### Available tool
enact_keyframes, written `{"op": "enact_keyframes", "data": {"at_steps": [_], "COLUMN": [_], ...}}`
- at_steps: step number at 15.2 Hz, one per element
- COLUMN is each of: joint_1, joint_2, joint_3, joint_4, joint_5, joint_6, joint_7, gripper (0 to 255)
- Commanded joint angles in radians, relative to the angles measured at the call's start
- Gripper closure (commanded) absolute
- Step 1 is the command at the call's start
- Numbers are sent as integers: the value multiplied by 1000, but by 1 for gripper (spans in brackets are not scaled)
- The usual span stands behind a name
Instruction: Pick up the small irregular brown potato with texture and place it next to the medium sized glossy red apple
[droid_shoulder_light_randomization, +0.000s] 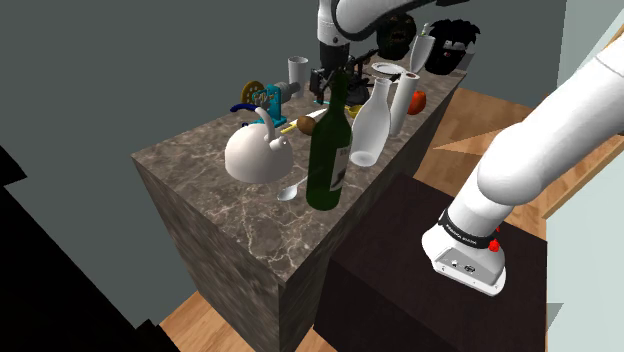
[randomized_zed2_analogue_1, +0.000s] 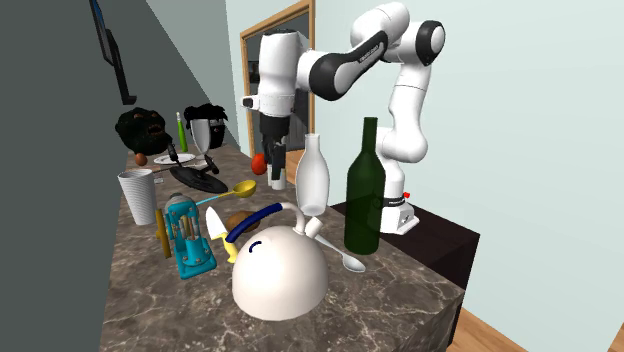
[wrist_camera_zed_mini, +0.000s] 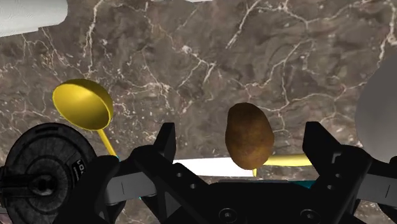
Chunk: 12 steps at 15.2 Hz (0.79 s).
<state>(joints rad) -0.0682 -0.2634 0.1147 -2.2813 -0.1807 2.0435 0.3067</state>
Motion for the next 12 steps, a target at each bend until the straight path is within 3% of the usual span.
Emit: {"op": "enact_keyframes", "data": {"at_steps": [1, 9, 12], "joint_1": [-4, -7, -8], "joint_2": [80, 404, 422], "joint_3": [13, 24, 19], "joint_4": [30, 210, 203], "joint_5": [-23, -136, -144], "joint_6": [35, 113, 137], "joint_7": [41, 182, 188], "gripper": [0, 0, 0]}}
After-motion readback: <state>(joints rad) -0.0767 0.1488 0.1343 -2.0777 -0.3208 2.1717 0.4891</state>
